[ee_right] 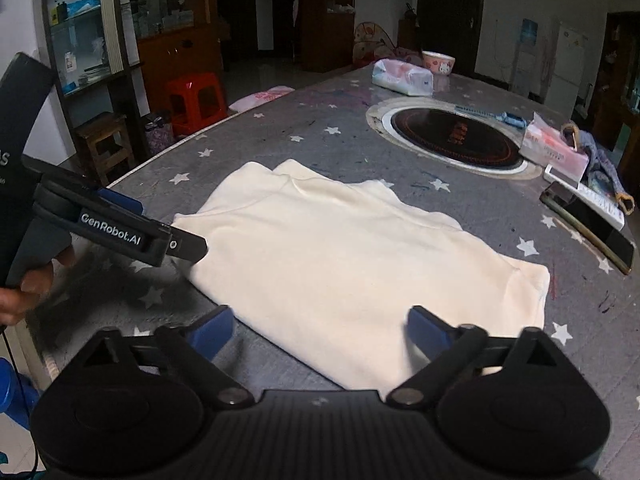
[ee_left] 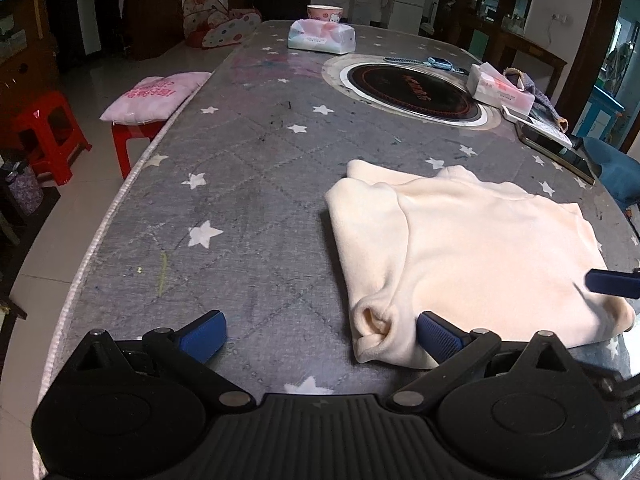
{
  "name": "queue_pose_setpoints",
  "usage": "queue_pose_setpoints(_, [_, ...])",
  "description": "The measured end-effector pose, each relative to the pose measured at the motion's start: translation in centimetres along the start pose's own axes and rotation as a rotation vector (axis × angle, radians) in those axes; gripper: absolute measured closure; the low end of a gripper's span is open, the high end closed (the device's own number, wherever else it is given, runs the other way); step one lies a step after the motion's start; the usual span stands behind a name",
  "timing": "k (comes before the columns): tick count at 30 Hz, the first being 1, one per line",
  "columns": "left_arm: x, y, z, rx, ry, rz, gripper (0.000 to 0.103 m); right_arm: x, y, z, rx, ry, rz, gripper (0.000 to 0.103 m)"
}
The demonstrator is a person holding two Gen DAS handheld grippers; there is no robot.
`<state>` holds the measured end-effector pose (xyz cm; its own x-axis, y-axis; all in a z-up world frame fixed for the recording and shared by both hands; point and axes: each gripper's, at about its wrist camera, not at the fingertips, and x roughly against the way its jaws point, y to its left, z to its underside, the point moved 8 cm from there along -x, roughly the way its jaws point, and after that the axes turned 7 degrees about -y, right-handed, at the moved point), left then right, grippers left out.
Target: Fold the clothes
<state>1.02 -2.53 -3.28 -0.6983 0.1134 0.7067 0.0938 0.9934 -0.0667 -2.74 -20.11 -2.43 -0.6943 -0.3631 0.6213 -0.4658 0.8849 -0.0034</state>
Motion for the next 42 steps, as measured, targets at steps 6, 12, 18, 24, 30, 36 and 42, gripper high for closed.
queue_pose_setpoints(6, [1.0, 0.9, -0.8, 0.01, -0.035, -0.027, 0.0, 0.4, 1.3, 0.1, 0.048, -0.003, -0.021, 0.004])
queue_pose_setpoints(12, [1.2, 2.2, -1.7, 0.065, -0.031, -0.024, 0.0, -0.1, 4.3, -0.4, 0.156, -0.001, -0.052, 0.013])
queue_pose_setpoints(18, [0.9, 3.0, -1.9, 0.135, -0.01, 0.012, 0.0, -2.0, 8.5, -1.2, 0.3, 0.007, -0.083, 0.029])
queue_pose_setpoints(24, [0.3, 3.6, -1.8, 0.236, 0.034, 0.075, 0.0, -4.4, 11.5, -1.7, 0.416, 0.021, -0.092, 0.049])
queue_pose_setpoints(30, [-0.1, 3.7, -1.8, 0.349, 0.066, 0.139, 0.0, -5.1, 11.9, -2.1, 0.426, 0.002, -0.08, 0.079])
queue_pose_setpoints(36, [-0.8, 3.2, -1.6, 0.502, 0.096, 0.185, 0.0, -3.8, 9.7, -3.5, 0.273, -0.043, -0.135, 0.092])
queue_pose_setpoints(42, [-1.4, 1.7, -1.9, 0.644, 0.125, 0.25, 0.0, -2.5, 7.1, -4.4, 0.142, -0.077, -0.181, 0.095])
